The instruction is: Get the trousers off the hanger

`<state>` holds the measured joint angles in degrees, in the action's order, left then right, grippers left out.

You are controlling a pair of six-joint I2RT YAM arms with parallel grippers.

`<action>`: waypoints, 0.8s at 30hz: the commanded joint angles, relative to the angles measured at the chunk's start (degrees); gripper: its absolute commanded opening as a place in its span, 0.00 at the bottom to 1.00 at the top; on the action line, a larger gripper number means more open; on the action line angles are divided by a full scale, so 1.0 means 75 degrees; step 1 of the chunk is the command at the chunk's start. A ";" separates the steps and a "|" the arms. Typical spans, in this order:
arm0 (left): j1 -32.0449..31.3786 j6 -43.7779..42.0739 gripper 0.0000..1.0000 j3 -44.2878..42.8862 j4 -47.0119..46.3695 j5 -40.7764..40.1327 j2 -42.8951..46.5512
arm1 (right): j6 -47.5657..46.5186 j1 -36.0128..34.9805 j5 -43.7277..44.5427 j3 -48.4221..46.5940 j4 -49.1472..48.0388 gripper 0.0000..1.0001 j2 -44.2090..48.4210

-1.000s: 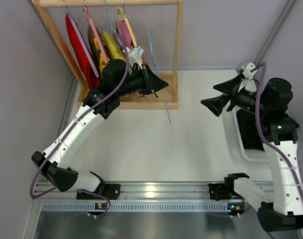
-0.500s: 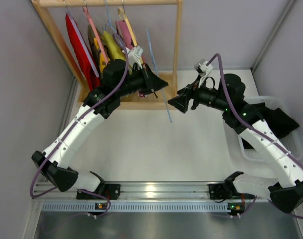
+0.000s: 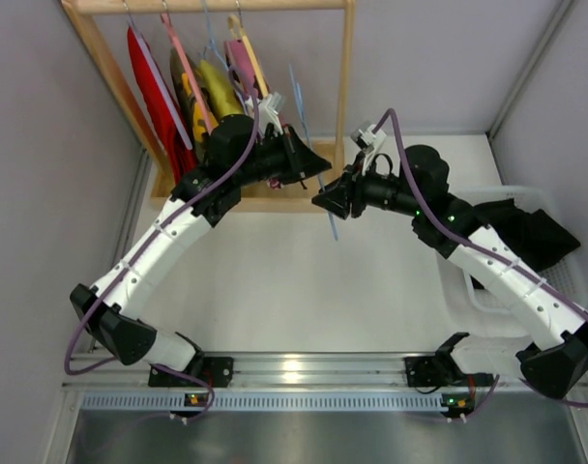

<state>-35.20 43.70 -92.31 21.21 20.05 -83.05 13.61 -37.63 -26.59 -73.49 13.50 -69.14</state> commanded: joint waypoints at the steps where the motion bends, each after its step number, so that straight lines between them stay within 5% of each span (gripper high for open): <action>1: -0.0041 0.0056 0.00 -0.0114 -0.0332 0.0068 0.0104 | 0.0142 -0.0128 -0.0052 -0.0126 -0.0662 0.33 -0.0050; 8: -0.0053 0.0196 0.05 0.0249 -0.0332 0.0127 0.0303 | 0.0319 -0.0128 0.0006 -0.0536 -0.0733 0.00 -0.0132; 11: -0.0053 0.0080 0.10 0.0367 -0.0320 0.0022 0.0490 | 0.0482 -0.0104 -0.0157 -0.0618 -0.0780 0.00 -0.0097; 18: -0.0041 -0.0681 0.61 0.0449 -0.0320 -0.0048 0.0947 | 0.1452 0.0071 -0.0205 -0.0467 -0.0990 0.00 0.0242; 24: 0.0017 -0.1267 0.76 0.0835 -0.0274 -0.0248 0.1637 | 0.1701 0.0177 0.0252 -0.0185 -0.0628 0.00 0.0641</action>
<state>-35.33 38.24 -87.02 21.04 19.07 -75.07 23.81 -36.80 -26.48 -74.76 11.55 -67.53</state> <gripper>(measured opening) 0.743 0.030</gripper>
